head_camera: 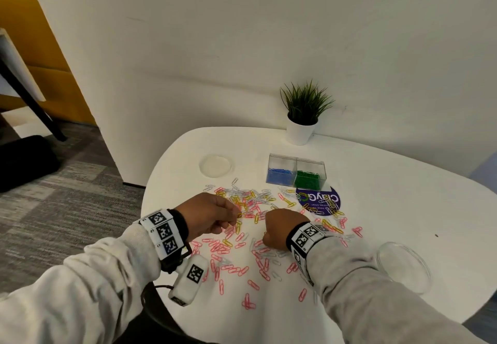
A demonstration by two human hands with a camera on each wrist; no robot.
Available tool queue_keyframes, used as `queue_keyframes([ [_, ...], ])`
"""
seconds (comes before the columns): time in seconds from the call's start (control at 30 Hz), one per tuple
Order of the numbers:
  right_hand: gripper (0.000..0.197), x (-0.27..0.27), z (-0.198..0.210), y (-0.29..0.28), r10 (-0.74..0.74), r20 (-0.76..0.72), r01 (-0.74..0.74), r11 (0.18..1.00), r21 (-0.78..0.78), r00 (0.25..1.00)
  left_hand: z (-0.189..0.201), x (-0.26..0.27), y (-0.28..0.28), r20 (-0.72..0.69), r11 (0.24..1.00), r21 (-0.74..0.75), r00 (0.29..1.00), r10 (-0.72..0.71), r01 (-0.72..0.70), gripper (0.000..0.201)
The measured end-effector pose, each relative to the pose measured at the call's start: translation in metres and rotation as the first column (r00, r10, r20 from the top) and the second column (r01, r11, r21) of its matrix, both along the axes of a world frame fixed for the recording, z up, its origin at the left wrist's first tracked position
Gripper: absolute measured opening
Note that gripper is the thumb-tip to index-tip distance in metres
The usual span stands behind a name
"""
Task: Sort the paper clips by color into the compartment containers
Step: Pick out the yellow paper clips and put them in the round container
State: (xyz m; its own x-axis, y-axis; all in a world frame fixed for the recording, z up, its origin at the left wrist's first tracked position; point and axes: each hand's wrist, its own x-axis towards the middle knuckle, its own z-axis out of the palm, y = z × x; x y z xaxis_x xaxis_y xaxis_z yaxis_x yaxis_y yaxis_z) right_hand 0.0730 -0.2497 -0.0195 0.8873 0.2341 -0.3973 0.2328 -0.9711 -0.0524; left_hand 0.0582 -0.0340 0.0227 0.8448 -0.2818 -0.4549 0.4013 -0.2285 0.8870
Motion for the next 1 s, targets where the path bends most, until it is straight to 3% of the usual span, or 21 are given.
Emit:
queue_keyframes([
  [0.07, 0.02, -0.006, 0.013, -0.002, -0.036, -0.004, 0.036, 0.993, 0.113, 0.999, 0.003, -0.001, -0.003, 0.007, 1.0, 0.005, 1.0, -0.003, 0.003, 0.015],
  [0.17, 0.016, -0.015, 0.05, -0.022, -0.146, 0.01, 0.129, 0.904, 0.408, 0.989, 0.005, -0.002, -0.005, 0.026, 0.999, 0.021, 0.999, -0.028, 0.027, 0.014],
  [0.23, 0.017, -0.023, 0.08, -0.055, -0.215, 0.056, 0.165, 0.869, 0.466, 0.975, 0.006, -0.002, -0.007, 0.05, 0.997, 0.048, 0.997, -0.058, 0.056, 0.012],
  [0.37, 0.014, -0.051, 0.118, -0.144, -0.375, 0.087, 0.321, 0.874, 0.364, 0.923, 0.01, -0.002, -0.019, 0.087, 0.988, 0.109, 0.989, -0.116, 0.106, 0.009],
  [0.5, 0.004, -0.085, 0.107, -0.198, -0.452, 0.021, 0.439, 0.875, 0.203, 0.892, 0.012, -0.004, -0.045, 0.108, 0.965, 0.192, 0.974, -0.2, 0.177, 0.012],
  [0.83, 0.026, -0.101, 0.088, -0.194, -0.404, -0.046, 0.405, 0.914, 0.029, 0.914, 0.035, -0.014, -0.108, 0.179, 0.911, 0.268, 0.913, -0.367, 0.314, 0.012],
  [1.0, 0.034, -0.099, 0.1, -0.195, -0.423, -0.094, 0.432, 0.893, 0.123, 0.901, 0.041, -0.018, -0.129, 0.198, 0.901, 0.259, 0.893, -0.403, 0.349, 0.01],
])
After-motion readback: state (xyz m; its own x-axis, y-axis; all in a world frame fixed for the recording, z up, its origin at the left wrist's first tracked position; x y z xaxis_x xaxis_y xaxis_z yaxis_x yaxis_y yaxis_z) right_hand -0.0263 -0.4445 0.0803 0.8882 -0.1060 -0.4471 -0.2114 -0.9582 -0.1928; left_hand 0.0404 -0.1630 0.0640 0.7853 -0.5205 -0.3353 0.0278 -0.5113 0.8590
